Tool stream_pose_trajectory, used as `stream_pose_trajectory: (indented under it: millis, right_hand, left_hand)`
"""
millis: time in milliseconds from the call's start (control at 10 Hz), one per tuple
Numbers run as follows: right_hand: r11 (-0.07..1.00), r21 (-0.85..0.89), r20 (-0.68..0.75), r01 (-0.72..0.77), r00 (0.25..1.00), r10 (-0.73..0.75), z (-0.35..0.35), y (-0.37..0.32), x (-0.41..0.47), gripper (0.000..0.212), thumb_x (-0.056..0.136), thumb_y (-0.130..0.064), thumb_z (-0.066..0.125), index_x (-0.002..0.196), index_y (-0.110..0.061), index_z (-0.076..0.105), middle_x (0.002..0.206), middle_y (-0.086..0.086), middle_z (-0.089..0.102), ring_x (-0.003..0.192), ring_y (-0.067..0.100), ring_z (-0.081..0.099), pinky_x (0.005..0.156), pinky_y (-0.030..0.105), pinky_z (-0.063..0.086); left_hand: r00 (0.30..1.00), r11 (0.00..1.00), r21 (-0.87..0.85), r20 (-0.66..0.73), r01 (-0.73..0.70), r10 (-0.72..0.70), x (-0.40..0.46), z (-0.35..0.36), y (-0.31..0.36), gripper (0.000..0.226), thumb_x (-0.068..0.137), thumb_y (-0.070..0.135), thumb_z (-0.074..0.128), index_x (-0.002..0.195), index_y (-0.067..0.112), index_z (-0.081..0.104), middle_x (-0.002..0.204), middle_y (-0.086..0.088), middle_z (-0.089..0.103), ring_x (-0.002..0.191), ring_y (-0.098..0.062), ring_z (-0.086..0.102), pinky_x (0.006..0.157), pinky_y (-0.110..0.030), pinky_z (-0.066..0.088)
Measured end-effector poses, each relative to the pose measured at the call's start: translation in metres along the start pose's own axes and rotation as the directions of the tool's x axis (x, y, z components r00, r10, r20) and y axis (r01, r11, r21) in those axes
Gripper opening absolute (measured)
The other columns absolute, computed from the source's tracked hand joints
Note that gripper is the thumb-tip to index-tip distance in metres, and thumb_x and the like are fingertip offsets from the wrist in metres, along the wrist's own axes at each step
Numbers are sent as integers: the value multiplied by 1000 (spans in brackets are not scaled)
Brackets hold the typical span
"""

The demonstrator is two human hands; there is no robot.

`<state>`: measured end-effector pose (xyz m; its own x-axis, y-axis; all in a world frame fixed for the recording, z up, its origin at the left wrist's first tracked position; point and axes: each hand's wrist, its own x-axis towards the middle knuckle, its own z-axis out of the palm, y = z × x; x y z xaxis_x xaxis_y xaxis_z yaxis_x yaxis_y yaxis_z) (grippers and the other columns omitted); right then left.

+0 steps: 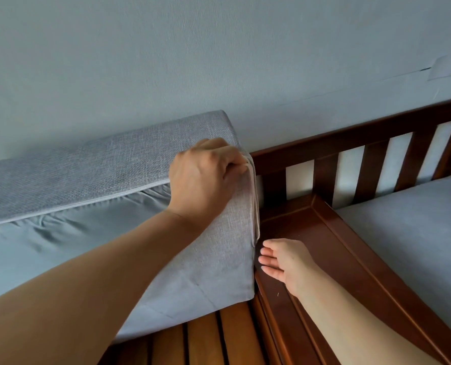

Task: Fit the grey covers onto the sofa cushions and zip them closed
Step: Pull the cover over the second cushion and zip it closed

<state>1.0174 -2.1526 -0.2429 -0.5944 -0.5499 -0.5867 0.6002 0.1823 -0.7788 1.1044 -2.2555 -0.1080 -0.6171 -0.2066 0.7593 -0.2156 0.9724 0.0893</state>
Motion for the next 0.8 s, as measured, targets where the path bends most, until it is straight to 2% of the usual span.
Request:
stream_pose_trajectory:
  millis: [100,200,300,400,600,800]
  right_hand:
    - [1000,0,-65,-26,998,26,-3,11,14,18,96,-5,48,82,-9,58,86,10,60,70,19,58,59,27,49]
    - [999,-23,-86,-26,996,24,-4,20,27,17,95,-4,48,83,-7,60,84,10,60,70,19,58,62,27,50]
    - [999,-42,-73,-11,997,8,3,23,38,8,94,-6,53,92,-6,60,83,9,59,76,21,61,64,26,50]
    - [1000,-5,-53,17,998,-17,10,21,45,8,92,-9,60,99,-4,61,85,9,60,90,28,64,73,31,51]
    - [996,84,-13,25,1000,-24,16,18,48,25,85,-15,70,106,-2,64,98,12,66,86,23,65,68,32,55]
    - [997,72,19,-4,1000,3,14,15,51,27,85,-7,65,111,-1,62,101,12,65,88,23,65,70,37,56]
  left_hand:
    - [998,998,-46,-46,36,-38,-2,3,-1,8,74,22,68,70,17,73,75,3,69,69,-20,66,56,-39,51]
    - [997,996,-74,-54,45,-49,-3,5,-4,9,74,23,68,71,17,73,76,3,69,70,-19,65,58,-40,50]
    - [997,996,-78,-67,32,-38,-4,8,-6,8,74,23,68,72,17,73,76,2,69,69,-20,65,58,-39,51]
    - [996,997,-71,-86,29,-35,-4,9,-7,8,74,24,68,72,17,73,76,3,69,70,-20,66,58,-39,51]
    - [995,998,-51,-99,21,-26,-5,9,-5,7,74,24,70,72,18,73,75,4,68,69,-20,65,56,-38,49]
    - [994,999,-40,-103,21,-25,-5,8,-3,6,73,23,70,71,19,73,74,4,68,68,-20,65,55,-36,49]
